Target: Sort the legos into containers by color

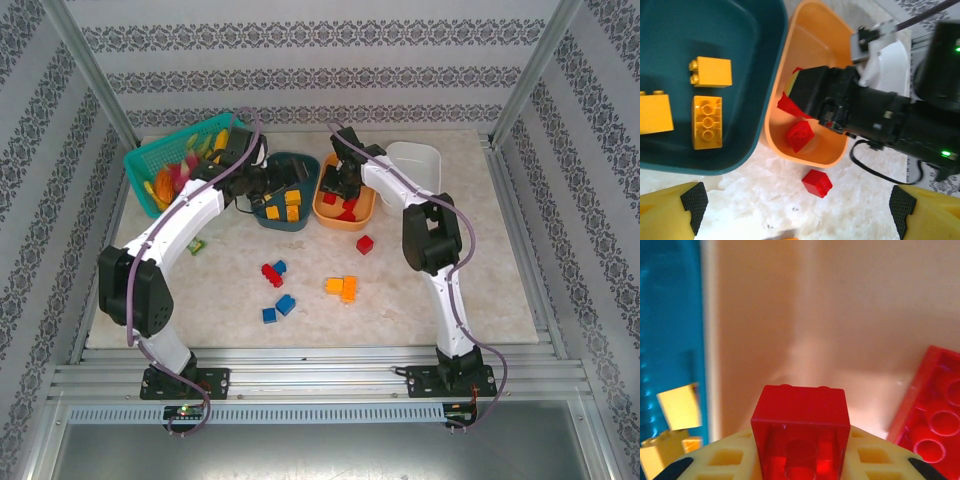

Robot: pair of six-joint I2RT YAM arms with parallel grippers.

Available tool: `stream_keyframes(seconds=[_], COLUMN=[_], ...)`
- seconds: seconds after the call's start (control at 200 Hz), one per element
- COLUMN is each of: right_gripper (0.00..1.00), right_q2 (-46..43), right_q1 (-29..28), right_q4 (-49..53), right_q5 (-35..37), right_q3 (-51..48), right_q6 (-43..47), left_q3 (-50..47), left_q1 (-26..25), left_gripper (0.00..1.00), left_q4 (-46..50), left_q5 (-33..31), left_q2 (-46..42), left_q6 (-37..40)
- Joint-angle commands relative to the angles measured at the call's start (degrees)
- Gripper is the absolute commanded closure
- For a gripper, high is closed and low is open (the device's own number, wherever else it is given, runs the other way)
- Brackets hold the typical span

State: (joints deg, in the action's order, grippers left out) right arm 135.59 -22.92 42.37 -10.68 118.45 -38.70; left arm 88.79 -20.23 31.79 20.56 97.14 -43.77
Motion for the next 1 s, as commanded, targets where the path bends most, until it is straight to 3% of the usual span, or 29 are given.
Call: stream_keyframes(seconds=[0.0,0.28,0.445,0.56,0.734,0.994], right_gripper=[0.72,0.56,0.45,0.4,0.41,0.41], right_q2=[2.07,4.57,1.68,-3.1,-12.72,-33.57], right_q1=[0.9,0.68,0.11,-0.3,-1.12,-5.37], right_q4=[3.82,7.79,9.53,8.62,6.99,-3.25], right_q5=[-1.59,-1.98,0.52,1.63,4.37,8.33], right_q3=[2.08,7.6,7.98,7.01,3.46,-16.63], right_q6=[-1.95,-0.36,0.96,2.11,3.1,6.7], left_q3=[2.77,10.25,10.79,10.12,6.67,-3.07], left_q1=[0.19,-2.2,-2.36,-2.38,-2.36,-2.36], left_gripper=[0.05,0.05,0.05,0.06,0.06,0.1], left_q4=[-2.61,1.12,2.58,4.5,8.66,14.48], left_q5=[2.65,4.6,3.6,2.24,-0.87,-3.55], left_q2=[-0.37,0.56,-0.66,-2.79,-7.62,-17.74], left_q6=[1.36,7.31,7.21,6.81,5.69,1.88])
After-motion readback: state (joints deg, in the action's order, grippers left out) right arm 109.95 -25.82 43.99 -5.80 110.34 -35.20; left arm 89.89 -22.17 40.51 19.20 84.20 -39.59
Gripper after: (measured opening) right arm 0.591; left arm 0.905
